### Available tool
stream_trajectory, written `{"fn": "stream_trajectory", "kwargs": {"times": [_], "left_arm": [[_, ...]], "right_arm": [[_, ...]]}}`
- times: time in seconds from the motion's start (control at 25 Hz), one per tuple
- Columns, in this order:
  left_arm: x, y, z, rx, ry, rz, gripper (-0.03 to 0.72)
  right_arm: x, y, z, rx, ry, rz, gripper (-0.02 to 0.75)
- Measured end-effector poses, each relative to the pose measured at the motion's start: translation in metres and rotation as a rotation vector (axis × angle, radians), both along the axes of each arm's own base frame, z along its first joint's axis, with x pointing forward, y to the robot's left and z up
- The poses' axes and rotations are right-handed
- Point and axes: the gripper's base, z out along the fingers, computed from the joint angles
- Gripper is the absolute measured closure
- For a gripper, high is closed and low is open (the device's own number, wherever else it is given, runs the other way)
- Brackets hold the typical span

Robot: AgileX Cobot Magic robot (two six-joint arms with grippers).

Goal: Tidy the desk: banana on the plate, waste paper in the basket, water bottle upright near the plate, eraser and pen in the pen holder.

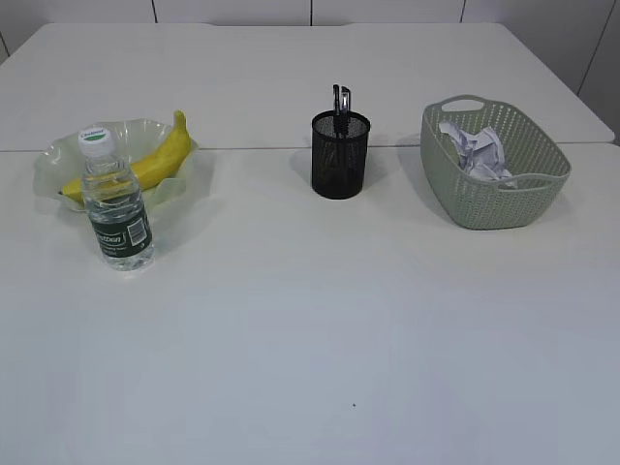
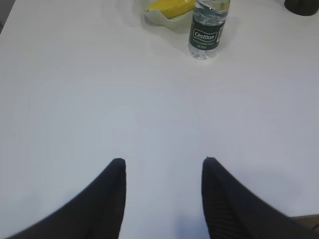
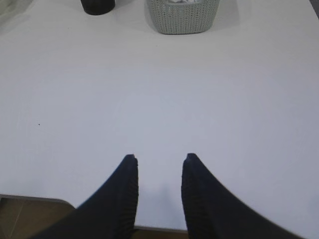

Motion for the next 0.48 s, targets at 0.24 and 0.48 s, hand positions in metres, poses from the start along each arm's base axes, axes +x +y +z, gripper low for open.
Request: {"fn": "stream_trajectory", "kwargs": {"times": [0.24,0.48], "left_arm": [[0.0060,-0.0014,-0.0011,-0.006,-0.045,-0.007,0.306],[0.0073,-0.0018,-0.0020,-0.008,-0.051,-0.009,0.232]], "right_arm": [[0.0045,0.0011,-0.0046,-0.001,-0.009,0.003,0.498],[0.0054,0.0013,-0.0043,0.001,-0.019,0.003,0.498]]}}
